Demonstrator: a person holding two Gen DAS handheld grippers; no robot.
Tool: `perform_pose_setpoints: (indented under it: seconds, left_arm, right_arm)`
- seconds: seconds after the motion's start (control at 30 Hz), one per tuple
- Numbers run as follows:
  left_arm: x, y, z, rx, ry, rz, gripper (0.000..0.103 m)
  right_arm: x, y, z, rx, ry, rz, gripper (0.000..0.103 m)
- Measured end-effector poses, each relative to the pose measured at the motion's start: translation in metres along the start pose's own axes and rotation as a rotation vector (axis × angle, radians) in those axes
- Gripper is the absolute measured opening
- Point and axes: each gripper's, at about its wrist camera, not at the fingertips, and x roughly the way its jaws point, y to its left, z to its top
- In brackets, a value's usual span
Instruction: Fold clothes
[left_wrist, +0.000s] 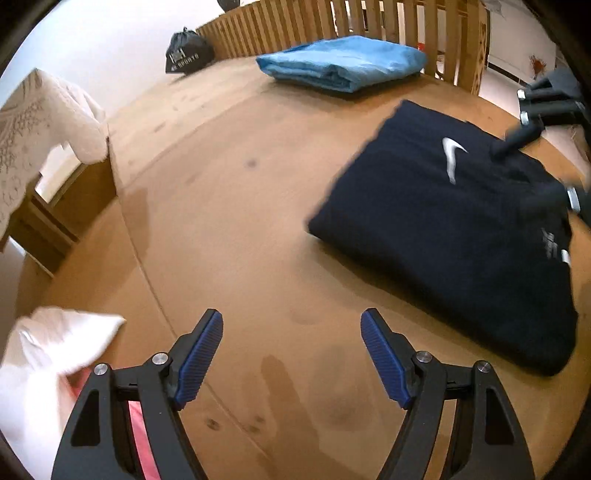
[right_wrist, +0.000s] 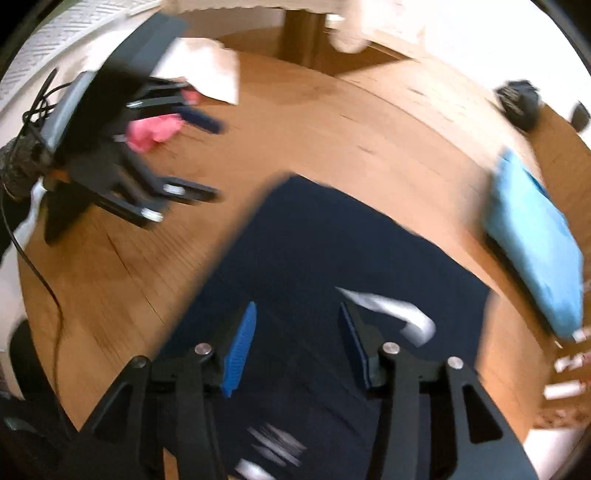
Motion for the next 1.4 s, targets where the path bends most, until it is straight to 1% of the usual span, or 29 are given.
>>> perform_pose_setpoints:
  seconds: [0.1,0.17,0.2,0.23,0.3,0.33,0.37,0.4,0.47,0.53,0.63,0.7,0.83,0.97,1.03,1.13,1.2,1.27,1.4]
  left_arm:
    - [0.0,0.03,0.0,-0.066,-0.003,0.0,0.075]
    - [0.0,0.051,-0.003,-0.111,0.001,-0.008,0.076]
    - [0.0,0.057,-0.005,-0.122,0.003,-0.01,0.076]
    - [0.001,0.061,-0.007,-0.129,0.004,-0.012,0.076]
    - [0.003,0.063,-0.007,-0.133,0.005,-0.031,0.076]
    - [0.005,0.063,-0.008,-0.13,0.005,-0.041,0.076]
    - [0.006,0.061,-0.007,-0.12,0.004,-0.051,0.076]
    - [0.008,0.057,-0.006,-0.104,0.001,-0.062,0.076]
    - [0.01,0.049,-0.005,-0.073,-0.004,-0.09,0.076]
    - [0.012,0.043,-0.004,-0.05,-0.011,-0.136,0.075]
    - [0.019,0.037,0.003,-0.039,-0.026,-0.209,0.075]
    - [0.022,0.033,0.008,-0.036,-0.034,-0.227,0.076]
    - [0.023,0.022,0.017,-0.015,-0.058,-0.266,0.075]
    - [0.027,0.004,0.025,0.048,-0.063,-0.304,0.075]
    - [0.029,-0.005,0.027,0.075,-0.058,-0.305,0.075]
    - [0.033,-0.012,0.034,0.076,-0.05,-0.309,0.075]
    - [0.035,-0.012,0.039,0.054,-0.068,-0.312,0.075]
    - [0.039,-0.007,0.042,0.016,-0.071,-0.284,0.075]
    - [0.046,0.018,0.034,-0.08,-0.036,-0.241,0.076]
  right_arm:
    - [0.025,0.023,0.019,-0.047,0.028,-0.037,0.046]
    - [0.041,0.031,0.026,-0.068,0.065,-0.111,0.046]
    - [0.046,0.032,0.027,-0.074,0.082,-0.129,0.046]
    - [0.051,0.032,0.028,-0.08,0.099,-0.139,0.046]
    - [0.053,0.028,0.031,-0.083,0.105,-0.131,0.046]
    - [0.053,0.025,0.032,-0.083,0.106,-0.125,0.043]
    - [0.053,0.022,0.033,-0.086,0.111,-0.122,0.031]
    - [0.053,0.018,0.034,-0.09,0.117,-0.121,0.028]
    - [0.048,0.01,0.032,-0.041,0.122,-0.047,0.014]
    - [0.039,0.001,0.031,0.026,0.108,0.025,0.01]
    - [0.028,-0.015,0.029,0.091,0.073,0.071,0.009]
    - [0.023,-0.022,0.025,0.132,0.061,0.1,0.008]
    - [0.016,-0.028,0.016,0.173,0.024,0.118,0.008]
    - [0.009,-0.036,0.013,0.203,-0.016,0.134,0.008]
    - [0.004,-0.04,0.011,0.2,-0.026,0.139,0.008]
    - [0.002,-0.041,0.012,0.194,-0.038,0.144,0.008]
    - [0.003,-0.043,0.012,0.197,-0.043,0.145,0.008]
    - [0.005,-0.047,0.011,0.204,-0.045,0.145,0.008]
    - [0.01,-0.05,0.009,0.21,-0.04,0.144,0.008]
